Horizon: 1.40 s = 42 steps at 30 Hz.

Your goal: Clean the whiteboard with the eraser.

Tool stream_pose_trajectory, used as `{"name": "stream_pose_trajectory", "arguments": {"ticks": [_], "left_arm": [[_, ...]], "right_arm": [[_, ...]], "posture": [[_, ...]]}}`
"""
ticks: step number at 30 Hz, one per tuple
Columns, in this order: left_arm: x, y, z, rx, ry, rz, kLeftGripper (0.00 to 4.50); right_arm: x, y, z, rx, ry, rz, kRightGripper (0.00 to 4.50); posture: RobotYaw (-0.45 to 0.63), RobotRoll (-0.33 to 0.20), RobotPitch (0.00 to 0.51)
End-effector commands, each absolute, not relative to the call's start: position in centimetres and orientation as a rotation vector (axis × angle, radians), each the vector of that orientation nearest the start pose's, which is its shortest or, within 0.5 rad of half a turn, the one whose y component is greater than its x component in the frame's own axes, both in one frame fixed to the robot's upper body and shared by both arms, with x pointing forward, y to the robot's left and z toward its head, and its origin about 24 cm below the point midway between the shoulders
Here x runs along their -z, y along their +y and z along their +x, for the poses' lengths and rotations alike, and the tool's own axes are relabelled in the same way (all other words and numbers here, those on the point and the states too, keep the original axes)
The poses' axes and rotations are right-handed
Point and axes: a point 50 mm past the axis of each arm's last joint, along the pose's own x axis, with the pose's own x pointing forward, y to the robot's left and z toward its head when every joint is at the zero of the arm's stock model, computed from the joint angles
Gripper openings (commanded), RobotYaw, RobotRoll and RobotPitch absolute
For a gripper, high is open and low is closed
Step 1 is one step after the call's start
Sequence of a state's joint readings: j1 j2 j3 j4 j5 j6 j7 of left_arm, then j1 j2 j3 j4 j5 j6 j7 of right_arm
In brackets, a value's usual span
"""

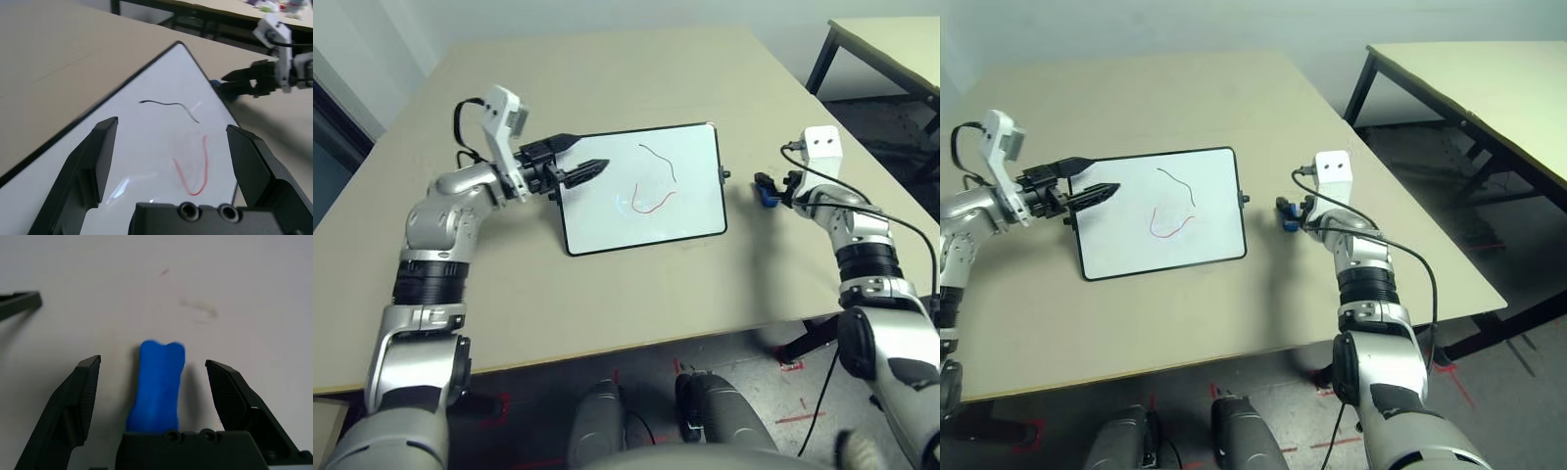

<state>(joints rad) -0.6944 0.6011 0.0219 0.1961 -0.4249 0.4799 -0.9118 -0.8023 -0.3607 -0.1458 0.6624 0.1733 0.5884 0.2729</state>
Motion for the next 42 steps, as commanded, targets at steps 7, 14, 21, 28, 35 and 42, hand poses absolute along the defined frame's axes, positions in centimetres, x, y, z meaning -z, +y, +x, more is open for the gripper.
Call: {"name": "stream_pose_trajectory", "arguments": {"ticks": [7,14,21,28,35,42], "left_arm": [[-19.3,18.4,33.9,0.938,0.041,0.158,4.5],[-19.0,19.0,33.8,0.929,0.05,0.164,4.5],[-18.5,19.6,33.6,0.924,0.079,0.205,4.5],[-18.5,19.9,33.4,0.923,0.086,0.206,4.5],[-18.7,20.0,33.0,0.923,0.089,0.207,4.5],[-18.6,20.2,32.7,0.915,0.098,0.205,4.5]], "right_arm": [[-9.9,-21.5,37.3,-0.096,0.497,-0.021,2.96],[-11.5,-21.6,37.8,-0.088,0.438,-0.054,0.73],[-17.9,-17.3,37.8,-0.354,0.25,-0.115,0.6],[-18.9,-12.2,36.0,-0.599,0.234,-0.229,0.6],[-15.9,-10.9,35.8,-0.656,0.33,-0.292,0.6],[-12.7,-9.9,33.8,-0.743,0.456,-0.33,0.6]], "posture": [[-0.06,0.0,0.081],[-0.06,0.0,0.081],[-0.07,0.0,0.072],[-0.06,0.0,0.065],[-0.04,0.0,0.07],[-0.03,0.0,0.077]]}}
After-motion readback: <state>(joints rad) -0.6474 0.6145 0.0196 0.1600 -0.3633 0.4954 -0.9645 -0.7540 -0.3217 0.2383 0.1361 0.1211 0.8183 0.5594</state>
